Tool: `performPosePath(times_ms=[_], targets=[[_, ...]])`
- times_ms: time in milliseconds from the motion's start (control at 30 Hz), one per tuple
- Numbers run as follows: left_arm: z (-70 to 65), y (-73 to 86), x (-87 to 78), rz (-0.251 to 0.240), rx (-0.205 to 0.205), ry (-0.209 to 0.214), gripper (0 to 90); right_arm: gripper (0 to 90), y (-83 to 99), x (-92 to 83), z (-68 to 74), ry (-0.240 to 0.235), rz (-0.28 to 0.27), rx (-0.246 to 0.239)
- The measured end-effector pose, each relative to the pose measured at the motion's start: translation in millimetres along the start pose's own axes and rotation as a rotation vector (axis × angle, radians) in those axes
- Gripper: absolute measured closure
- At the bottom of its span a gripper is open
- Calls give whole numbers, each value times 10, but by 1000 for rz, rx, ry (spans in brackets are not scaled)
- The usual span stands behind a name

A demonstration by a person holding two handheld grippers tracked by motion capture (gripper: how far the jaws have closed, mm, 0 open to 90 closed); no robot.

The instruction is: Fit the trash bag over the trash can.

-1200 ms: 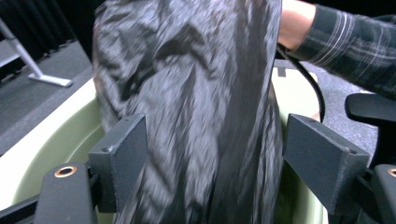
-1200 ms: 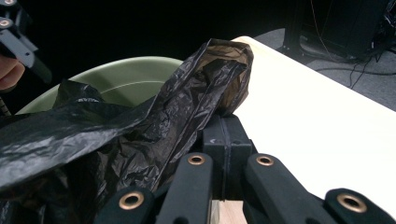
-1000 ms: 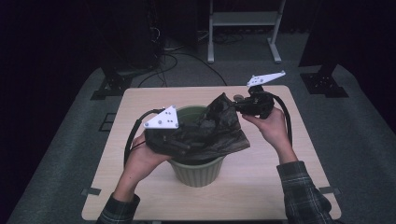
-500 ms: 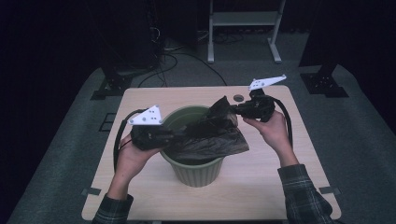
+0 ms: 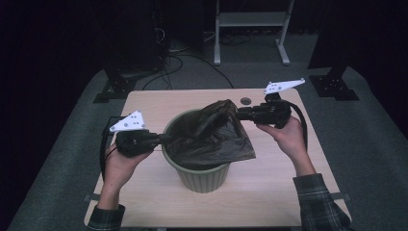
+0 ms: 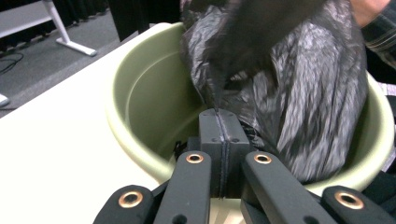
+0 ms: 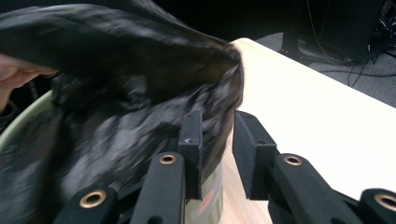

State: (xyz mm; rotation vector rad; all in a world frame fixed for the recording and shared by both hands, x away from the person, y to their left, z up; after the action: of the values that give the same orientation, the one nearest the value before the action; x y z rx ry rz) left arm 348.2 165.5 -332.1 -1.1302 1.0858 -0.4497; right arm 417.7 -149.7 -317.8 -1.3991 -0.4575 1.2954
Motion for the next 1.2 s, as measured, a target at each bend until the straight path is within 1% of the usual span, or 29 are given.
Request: performPosePath(times_ms=[67,100,167,233,333,467,567,600,633,667,733,767,833,867,1000,1100,1133,1200], targets=[[31,60,-46,1,-11,-12,900,710,10,-80,27,4,-12,-3],[41,81,-81,-22,-25,-2,900,706,13,-106,40,1,-17,-6],[60,108,-152,-40,-33,-8,900,697,29,-165,71,2,-24,-11],[76,131,-191,-32,-33,-25,900,680,45,-199,102,0,-25,-13],[84,158,-228,-37,-39,-24,900,650,58,-240,157,-13,-30,-17],[78,166,-215,-31,-39,-20,900,603,70,-242,206,-36,-33,-12],[72,161,-212,-29,-36,-19,900,595,82,-174,202,-47,-15,0],[71,161,-211,-30,-36,-16,900,611,90,-140,200,-44,-6,0],[73,162,-213,-28,-36,-18,900,695,100,-110,202,-43,5,-4],[74,163,-217,-29,-37,-20,900,774,118,-83,212,-52,22,-10],[82,169,-241,-32,-39,-22,900,897,155,-61,221,-36,47,-34],[87,175,-257,-34,-42,-27,900,898,176,-70,223,-31,54,-43],[100,193,-295,-35,-42,-31,900,899,210,-115,210,-19,52,-43],[105,204,-315,-38,-44,-34,900,899,235,-165,185,-2,49,-46],[117,268,-368,-35,-56,-44,900,899,276,-387,65,54,27,-33],[123,335,-372,-27,-69,-45,900,899,285,-554,-38,113,18,-31],[125,357,-368,-20,-66,-47,900,899,291,-621,-74,126,15,-25],[124,393,-358,-14,-72,-47,900,899,312,-699,-127,165,12,-25]])
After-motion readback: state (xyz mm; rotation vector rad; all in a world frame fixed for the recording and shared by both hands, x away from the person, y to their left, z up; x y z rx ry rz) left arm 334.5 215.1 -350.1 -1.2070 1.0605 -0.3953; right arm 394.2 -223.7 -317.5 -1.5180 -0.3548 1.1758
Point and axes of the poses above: each handheld gripper's, and its own axes: x roughly forward along the jaws, y roughly out of its underside, z roughly to its left, the point moved 6 cm from there along x, roughly forward along the jaws, and after that the axes turned 3 degrees about -y, right-handed, at the moved point
